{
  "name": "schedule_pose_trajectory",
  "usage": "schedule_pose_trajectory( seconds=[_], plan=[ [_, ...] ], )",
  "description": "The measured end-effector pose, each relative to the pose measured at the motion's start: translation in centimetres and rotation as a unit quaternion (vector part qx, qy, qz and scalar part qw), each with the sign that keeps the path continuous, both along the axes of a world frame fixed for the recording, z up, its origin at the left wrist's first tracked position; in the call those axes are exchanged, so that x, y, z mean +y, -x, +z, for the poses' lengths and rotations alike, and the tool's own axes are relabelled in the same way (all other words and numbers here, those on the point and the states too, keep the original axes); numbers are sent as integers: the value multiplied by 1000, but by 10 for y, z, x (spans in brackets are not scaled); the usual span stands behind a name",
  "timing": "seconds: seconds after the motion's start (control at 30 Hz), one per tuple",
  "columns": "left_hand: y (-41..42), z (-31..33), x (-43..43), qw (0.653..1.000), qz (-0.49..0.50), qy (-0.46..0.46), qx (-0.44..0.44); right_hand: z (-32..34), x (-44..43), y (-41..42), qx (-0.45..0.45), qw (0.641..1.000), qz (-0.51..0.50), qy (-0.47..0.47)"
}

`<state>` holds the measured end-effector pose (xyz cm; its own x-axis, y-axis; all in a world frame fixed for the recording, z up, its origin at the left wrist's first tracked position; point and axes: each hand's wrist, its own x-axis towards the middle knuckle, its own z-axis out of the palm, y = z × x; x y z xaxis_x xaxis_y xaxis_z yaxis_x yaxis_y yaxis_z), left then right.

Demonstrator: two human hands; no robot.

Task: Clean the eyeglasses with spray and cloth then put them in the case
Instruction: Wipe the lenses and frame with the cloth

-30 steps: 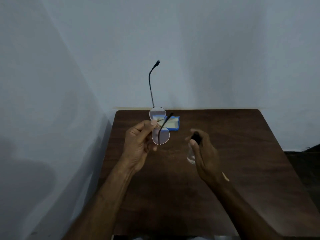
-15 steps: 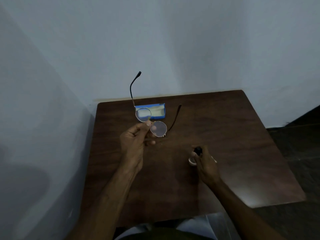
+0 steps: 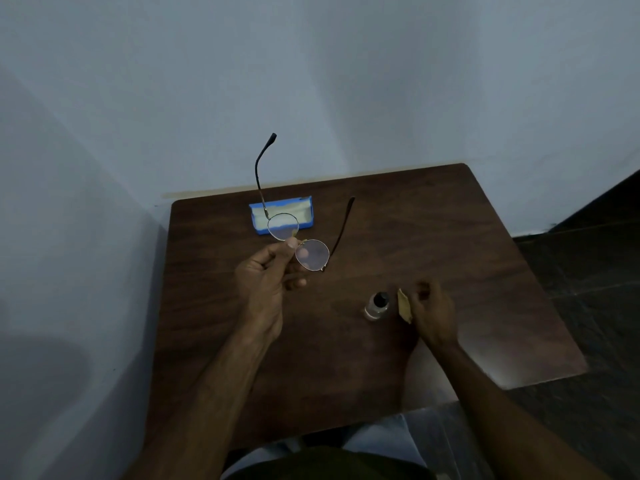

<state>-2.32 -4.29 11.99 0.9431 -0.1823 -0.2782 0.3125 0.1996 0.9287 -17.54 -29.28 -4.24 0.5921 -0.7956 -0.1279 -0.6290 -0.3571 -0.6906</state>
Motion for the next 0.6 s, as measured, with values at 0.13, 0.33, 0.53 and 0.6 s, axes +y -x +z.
schedule_pose_trajectory(
  seconds=[0.13,0.33,0.53,0.6],
  plan=[
    [1,-1,-3,1000,-2,-9,0,-20,-4,-4,73,996,38,30],
    [3,-1,-3,1000,0,-9,-1,-44,-11,-2,120,990,73,26],
    [0,2,-3,1000,8,1,0,15,5,-2,-71,995,-35,-60],
    [-1,3,-4,1000,10,4,1,39,9,-5,-153,983,-44,-93]
  ],
)
